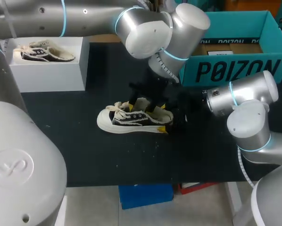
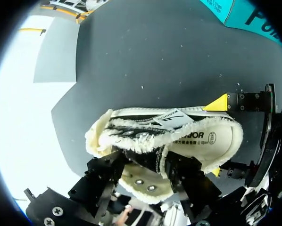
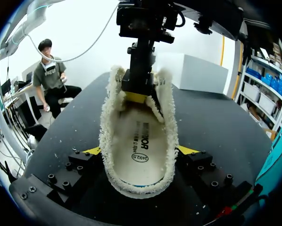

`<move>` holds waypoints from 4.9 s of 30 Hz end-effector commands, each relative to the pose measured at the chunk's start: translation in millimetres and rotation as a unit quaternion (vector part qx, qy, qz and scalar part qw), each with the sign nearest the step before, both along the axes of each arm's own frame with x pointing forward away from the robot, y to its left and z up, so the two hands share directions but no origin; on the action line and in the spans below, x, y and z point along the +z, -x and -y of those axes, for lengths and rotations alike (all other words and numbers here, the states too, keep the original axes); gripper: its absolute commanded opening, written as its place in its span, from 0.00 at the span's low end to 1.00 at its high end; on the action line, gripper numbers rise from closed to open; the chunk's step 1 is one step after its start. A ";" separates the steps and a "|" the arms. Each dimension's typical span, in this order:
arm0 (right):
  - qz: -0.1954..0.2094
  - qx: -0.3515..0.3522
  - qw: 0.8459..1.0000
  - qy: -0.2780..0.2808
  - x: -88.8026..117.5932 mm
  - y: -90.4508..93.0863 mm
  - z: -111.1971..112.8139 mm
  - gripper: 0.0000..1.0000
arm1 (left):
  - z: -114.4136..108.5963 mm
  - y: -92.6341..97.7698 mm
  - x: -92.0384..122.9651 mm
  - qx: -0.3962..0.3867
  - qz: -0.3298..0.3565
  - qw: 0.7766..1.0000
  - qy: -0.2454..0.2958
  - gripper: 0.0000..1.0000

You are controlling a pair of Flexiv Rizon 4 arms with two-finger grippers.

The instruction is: Take the shoe out of the shoebox, open the shoe tongue, remove and reinsert the insole, then place the shoe into the shoebox

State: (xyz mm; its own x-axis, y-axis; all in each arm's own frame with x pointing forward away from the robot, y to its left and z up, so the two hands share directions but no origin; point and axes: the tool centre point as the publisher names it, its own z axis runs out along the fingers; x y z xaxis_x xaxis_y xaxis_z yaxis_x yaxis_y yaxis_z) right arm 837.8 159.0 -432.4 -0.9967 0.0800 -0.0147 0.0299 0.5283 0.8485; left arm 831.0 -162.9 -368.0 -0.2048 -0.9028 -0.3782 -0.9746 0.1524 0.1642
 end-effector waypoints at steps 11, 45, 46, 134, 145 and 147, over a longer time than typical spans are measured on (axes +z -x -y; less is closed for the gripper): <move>0.000 0.000 1.000 0.000 -3.5 -1.7 -2.3 0.00 | -2.2 -5.3 14.2 -0.005 0.026 0.999 0.019 0.00; 0.000 0.000 1.000 0.000 -3.5 -1.7 -2.3 0.00 | -79.7 0.4 47.7 0.046 0.121 0.991 0.043 0.00; 0.000 0.000 1.000 0.000 -3.5 -1.7 -2.3 0.00 | -82.7 1.0 47.3 0.048 0.122 0.991 0.042 0.00; 0.000 0.000 1.000 0.000 -3.5 -1.7 -2.3 0.00 | -22.6 5.3 91.5 -0.574 -0.140 0.712 0.379 0.00; 0.000 0.000 1.000 0.000 -3.5 -1.7 -2.3 0.00 | -3.6 14.8 83.3 -0.739 -0.297 0.496 0.346 0.00; 0.000 0.000 1.000 0.000 -3.5 -1.7 -2.3 0.00 | -1.3 13.2 79.7 -0.744 -0.343 0.482 0.310 0.00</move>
State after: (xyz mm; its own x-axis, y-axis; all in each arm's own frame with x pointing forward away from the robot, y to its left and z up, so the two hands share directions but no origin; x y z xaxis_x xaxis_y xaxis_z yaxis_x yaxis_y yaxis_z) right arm 838.4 163.0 -432.7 -0.9967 0.0802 -0.0153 0.0295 0.5285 0.8484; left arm 810.0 -154.6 -282.2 -0.9261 -0.3071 0.2190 -0.3411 0.9297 -0.1387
